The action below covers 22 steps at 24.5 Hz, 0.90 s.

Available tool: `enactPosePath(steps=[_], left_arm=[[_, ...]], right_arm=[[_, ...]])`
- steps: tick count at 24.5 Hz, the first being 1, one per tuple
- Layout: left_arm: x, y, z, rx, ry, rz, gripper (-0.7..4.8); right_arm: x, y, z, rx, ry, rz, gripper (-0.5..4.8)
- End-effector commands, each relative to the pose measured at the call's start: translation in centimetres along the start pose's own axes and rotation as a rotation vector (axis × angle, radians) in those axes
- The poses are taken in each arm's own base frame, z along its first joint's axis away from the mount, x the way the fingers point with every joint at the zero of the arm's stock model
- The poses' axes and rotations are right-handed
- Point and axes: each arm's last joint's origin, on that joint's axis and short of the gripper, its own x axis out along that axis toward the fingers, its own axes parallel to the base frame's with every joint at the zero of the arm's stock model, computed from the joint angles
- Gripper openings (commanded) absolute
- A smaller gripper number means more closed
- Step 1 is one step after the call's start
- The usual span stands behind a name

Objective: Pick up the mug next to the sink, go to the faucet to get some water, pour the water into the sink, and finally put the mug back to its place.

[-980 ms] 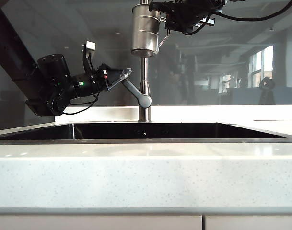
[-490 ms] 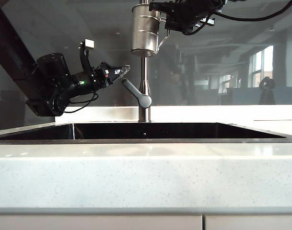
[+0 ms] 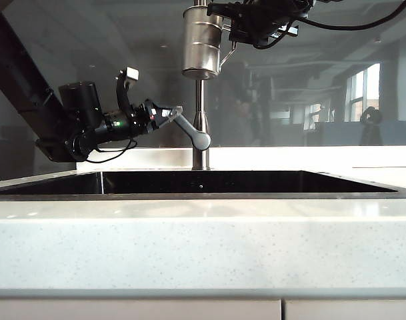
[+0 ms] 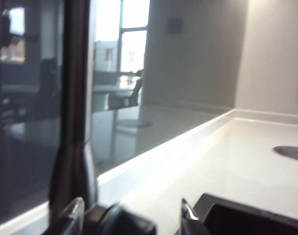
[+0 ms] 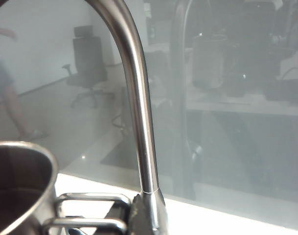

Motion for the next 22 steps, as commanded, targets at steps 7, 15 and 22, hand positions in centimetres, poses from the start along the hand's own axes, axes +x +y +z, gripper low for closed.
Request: enactPosePath(steps=[7, 15, 22], left_arm=[[-0.05, -0.47, 0.94, -0.077, 0.01, -0.125, 2.41], [-0.03, -0.59, 0.87, -0.097, 0.026, -0.153, 2.41], [-0.04, -0.68, 0.85, -0.118, 0.041, -0.182, 2.41]], right_arm=[[-0.23, 0.15, 1.26, 0.007, -0.057, 0.008, -0.02], [-0.35, 0.16, 1.5, 0.007, -0.062, 0.008, -0.02], [-0.35, 0.16, 1.5, 0.007, -0.062, 0.008, -0.02]])
